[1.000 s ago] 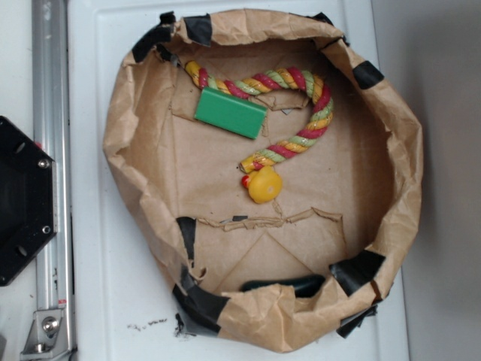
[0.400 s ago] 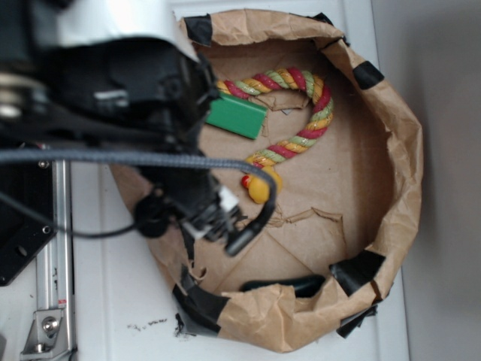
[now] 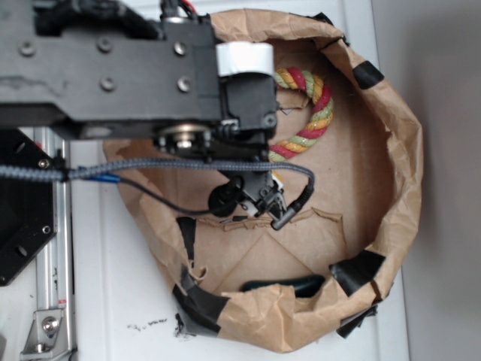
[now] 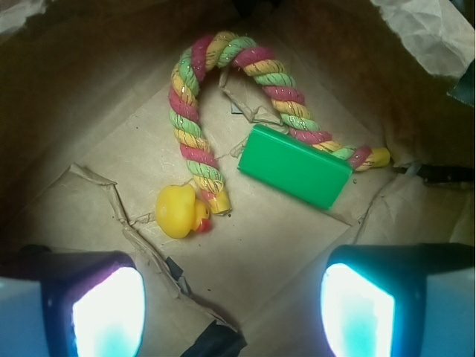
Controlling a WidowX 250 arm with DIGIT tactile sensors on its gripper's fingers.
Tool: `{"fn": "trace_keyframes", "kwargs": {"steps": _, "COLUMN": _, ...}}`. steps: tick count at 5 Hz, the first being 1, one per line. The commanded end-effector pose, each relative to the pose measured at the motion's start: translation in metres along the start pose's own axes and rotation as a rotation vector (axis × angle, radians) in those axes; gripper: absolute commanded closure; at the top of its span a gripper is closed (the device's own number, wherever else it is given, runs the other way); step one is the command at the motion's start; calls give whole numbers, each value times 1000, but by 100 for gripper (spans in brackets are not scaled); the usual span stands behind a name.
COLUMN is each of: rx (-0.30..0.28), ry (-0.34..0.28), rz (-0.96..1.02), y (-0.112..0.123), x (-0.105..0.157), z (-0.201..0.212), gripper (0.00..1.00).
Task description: Grab the yellow duck.
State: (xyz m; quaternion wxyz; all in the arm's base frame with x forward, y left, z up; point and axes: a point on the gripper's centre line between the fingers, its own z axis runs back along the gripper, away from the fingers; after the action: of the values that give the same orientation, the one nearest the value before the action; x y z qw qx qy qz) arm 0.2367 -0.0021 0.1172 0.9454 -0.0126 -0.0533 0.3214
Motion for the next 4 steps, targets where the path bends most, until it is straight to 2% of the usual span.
{"fn": "trace_keyframes", "kwargs": {"steps": 1, "rx": -21, "ry": -29, "rz": -2, "y": 1, "x": 6, "z": 9, "gripper": 0}}
{"fn": "trace_keyframes", "kwargs": {"steps": 2, "rx": -56, "ry": -52, "rz": 26, "y": -2, "x": 5, "z": -26, "gripper": 0}}
{"fn": "trace_keyframes", "kwargs": {"steps": 4, "rx": -28, "ry": -7, "rz": 5, "y": -8, "x": 2, "z": -59, "gripper": 0}}
